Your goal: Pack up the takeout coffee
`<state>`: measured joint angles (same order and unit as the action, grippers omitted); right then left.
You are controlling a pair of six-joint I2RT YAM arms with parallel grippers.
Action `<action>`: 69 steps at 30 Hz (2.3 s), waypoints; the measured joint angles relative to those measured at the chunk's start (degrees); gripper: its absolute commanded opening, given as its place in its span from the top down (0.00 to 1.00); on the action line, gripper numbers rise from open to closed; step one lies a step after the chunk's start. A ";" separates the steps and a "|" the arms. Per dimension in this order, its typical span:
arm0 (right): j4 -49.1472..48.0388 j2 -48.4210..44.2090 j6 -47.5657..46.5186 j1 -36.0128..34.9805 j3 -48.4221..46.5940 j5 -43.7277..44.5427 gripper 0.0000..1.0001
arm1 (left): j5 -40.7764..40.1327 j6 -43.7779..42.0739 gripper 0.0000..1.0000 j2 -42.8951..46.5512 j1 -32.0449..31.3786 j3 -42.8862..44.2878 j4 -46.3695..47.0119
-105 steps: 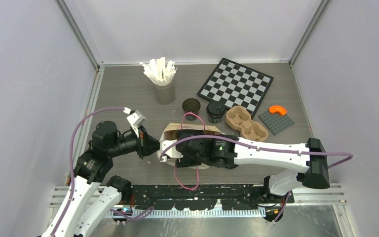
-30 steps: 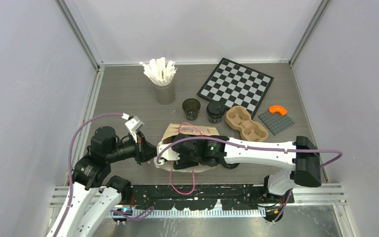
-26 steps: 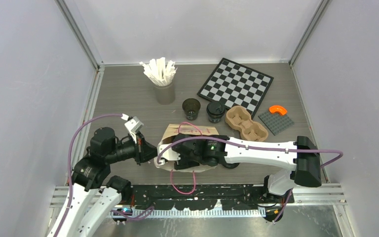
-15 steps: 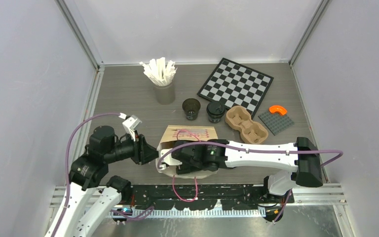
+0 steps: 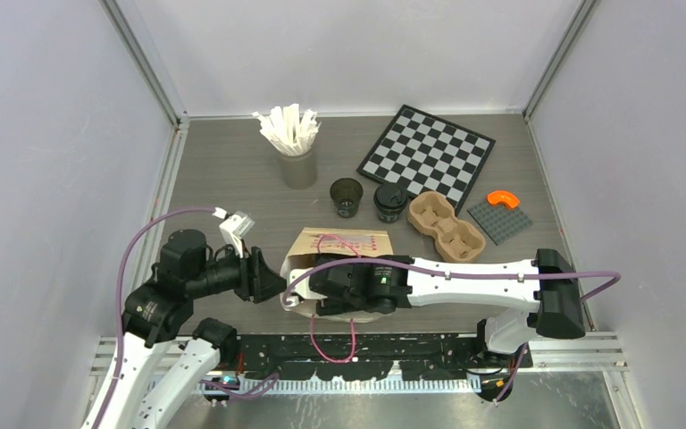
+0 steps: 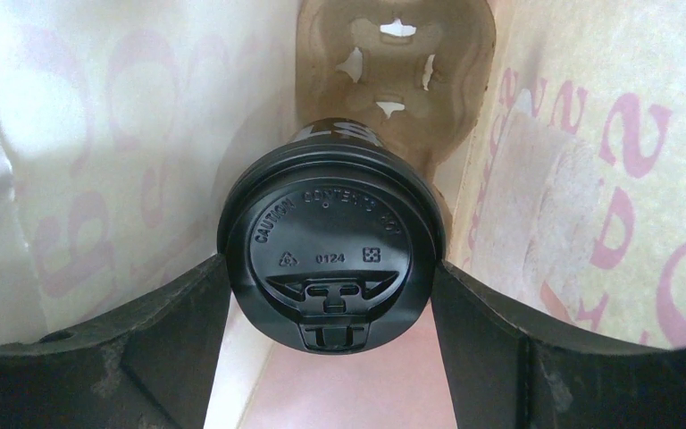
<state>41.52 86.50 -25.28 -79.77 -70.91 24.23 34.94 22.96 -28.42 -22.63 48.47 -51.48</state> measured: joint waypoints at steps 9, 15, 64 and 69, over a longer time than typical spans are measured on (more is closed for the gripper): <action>-1.42 0.00 0.04 0.00 0.00 0.37 0.21 | -0.87 0.70 0.65 0.20 0.00 -1.53 -0.07; -2.05 0.00 -0.09 0.00 0.00 1.64 0.21 | -0.28 0.61 0.98 1.05 0.00 -2.95 1.33; -5.84 -3.48 -3.48 -3.06 8.55 9.92 0.20 | 4.98 -0.44 1.00 9.99 -0.02 -5.38 -0.09; -5.46 -4.61 -1.88 -3.06 8.85 7.93 0.20 | 5.55 -0.87 1.00 10.01 -0.02 -5.49 -0.02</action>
<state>36.05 81.89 -27.16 -82.83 -62.06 32.16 40.49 22.09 -18.41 -22.65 42.98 -51.51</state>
